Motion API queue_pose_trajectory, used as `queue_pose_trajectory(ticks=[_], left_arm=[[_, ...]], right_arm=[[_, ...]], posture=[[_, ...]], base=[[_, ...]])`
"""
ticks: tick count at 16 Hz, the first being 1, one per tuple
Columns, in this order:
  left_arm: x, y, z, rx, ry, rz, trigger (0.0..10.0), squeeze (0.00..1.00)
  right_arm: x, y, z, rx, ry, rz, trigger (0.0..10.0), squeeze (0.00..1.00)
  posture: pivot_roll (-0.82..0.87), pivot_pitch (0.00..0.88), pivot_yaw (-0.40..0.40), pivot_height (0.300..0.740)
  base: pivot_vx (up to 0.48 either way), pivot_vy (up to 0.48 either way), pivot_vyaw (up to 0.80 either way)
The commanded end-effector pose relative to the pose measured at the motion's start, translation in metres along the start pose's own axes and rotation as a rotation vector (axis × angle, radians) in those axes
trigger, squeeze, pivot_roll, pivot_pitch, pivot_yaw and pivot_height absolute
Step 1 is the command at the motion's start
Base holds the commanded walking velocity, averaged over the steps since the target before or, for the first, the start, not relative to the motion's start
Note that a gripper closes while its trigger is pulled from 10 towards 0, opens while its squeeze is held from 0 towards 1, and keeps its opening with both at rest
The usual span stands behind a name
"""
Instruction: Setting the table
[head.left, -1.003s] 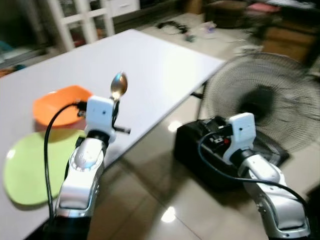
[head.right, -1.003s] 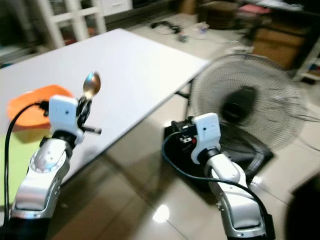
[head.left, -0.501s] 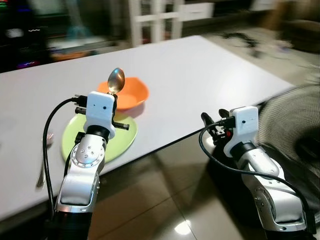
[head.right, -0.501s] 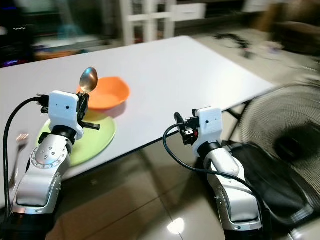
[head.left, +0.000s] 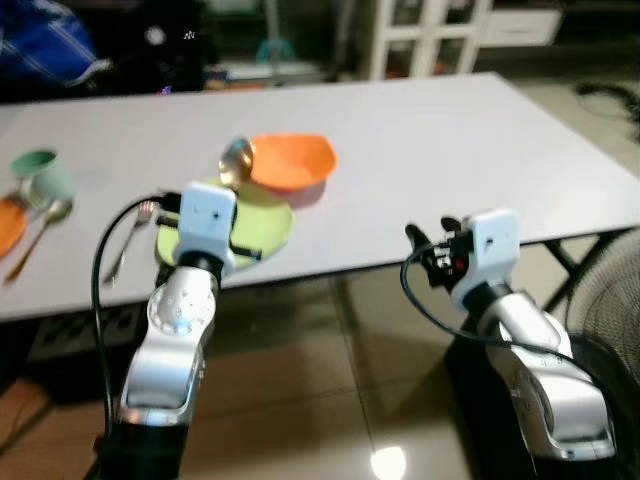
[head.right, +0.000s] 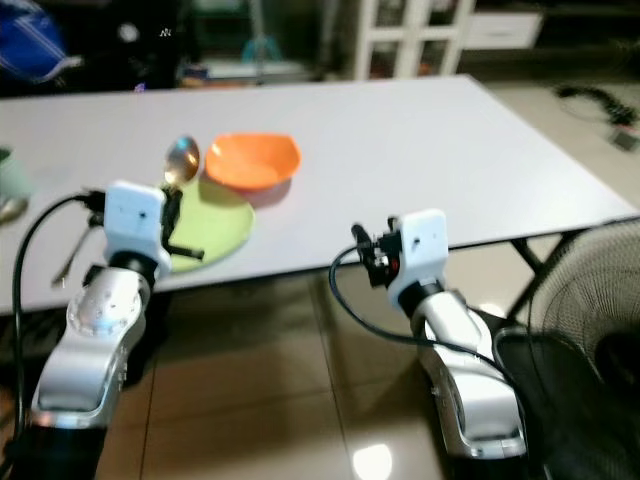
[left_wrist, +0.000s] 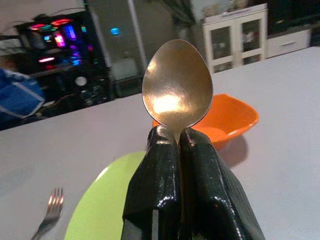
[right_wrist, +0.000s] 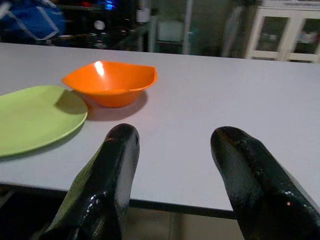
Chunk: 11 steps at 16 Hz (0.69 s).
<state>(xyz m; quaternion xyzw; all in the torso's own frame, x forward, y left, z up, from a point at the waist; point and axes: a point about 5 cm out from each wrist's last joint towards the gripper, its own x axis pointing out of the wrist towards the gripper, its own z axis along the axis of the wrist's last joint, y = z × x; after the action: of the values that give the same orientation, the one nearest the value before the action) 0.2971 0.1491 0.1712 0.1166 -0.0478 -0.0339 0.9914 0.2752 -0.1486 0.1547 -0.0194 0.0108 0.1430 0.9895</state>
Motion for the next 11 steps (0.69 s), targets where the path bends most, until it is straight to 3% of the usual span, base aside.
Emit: queue_pose_trajectory(ticks=[1,4,6,11], left_arm=[[0.002,-0.007,0.002,-0.026,0.008,-0.018,10.0,0.0],[0.002,-0.008,0.0,-0.034,0.025,-0.023,10.0,0.0],[0.001,-0.009,0.001,-0.034,0.02,-0.023,10.0,0.0],[0.002,-0.011,-0.003,-0.033,0.025,-0.071,10.0,0.0]], right_arm=[[-0.002,-0.006,0.0,-0.018,0.004,-0.018,10.0,0.0],[-0.003,-0.007,0.0,-0.025,0.009,-0.034,10.0,0.0],[-0.004,-0.016,-0.005,0.029,0.031,-0.12,10.0,0.0],[-0.004,-0.012,-0.006,0.038,0.046,-0.1,10.0,0.0]], posture=[[-0.07,0.0,0.018,0.74],[-0.07,0.0,0.018,0.74],[-0.07,0.0,0.02,0.74],[-0.07,0.0,0.02,0.74]], base=[[0.0,0.0,0.8],[0.0,0.315,0.8],[0.0,0.0,0.0],[0.0,0.0,0.0]])
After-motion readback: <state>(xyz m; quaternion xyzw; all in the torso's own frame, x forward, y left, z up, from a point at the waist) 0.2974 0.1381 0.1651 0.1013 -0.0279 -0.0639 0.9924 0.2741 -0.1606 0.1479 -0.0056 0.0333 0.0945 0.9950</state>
